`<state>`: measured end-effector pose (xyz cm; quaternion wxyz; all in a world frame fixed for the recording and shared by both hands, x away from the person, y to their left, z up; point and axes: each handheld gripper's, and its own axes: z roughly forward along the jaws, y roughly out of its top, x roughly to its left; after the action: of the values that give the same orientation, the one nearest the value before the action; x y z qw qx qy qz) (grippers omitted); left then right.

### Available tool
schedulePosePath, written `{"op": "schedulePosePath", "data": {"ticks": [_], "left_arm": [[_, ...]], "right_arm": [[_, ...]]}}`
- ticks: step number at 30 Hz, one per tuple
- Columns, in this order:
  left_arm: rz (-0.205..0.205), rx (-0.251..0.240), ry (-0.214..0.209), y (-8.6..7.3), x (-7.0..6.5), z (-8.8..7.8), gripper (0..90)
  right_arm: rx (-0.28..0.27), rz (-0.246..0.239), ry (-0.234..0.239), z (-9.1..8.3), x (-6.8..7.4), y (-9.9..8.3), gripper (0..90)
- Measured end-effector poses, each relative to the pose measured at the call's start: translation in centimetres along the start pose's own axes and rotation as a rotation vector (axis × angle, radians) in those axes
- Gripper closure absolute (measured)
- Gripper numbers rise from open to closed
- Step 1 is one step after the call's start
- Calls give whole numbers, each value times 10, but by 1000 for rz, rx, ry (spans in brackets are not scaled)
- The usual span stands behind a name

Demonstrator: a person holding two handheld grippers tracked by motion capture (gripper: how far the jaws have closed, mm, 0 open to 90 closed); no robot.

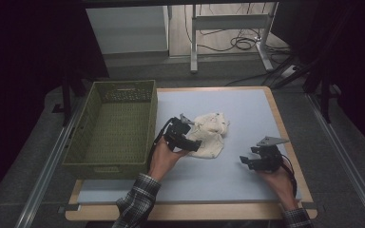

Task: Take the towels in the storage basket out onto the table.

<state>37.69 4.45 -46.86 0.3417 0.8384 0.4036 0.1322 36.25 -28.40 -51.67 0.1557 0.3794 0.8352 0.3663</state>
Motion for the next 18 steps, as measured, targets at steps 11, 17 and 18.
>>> {"op": "schedulePosePath", "data": {"ticks": [11, 17, 18], "left_arm": [[-20, -20, 61, -32, -10, 18, 388], [-63, -29, 46, -45, -2, 28, 537], [-61, -29, 39, -46, -1, 30, 588]], "right_arm": [[-7, -38, 22, 45, -9, 53, 543], [-1, -74, -12, 72, -11, 72, 553], [-3, -82, -18, 75, -11, 75, 603]]}}
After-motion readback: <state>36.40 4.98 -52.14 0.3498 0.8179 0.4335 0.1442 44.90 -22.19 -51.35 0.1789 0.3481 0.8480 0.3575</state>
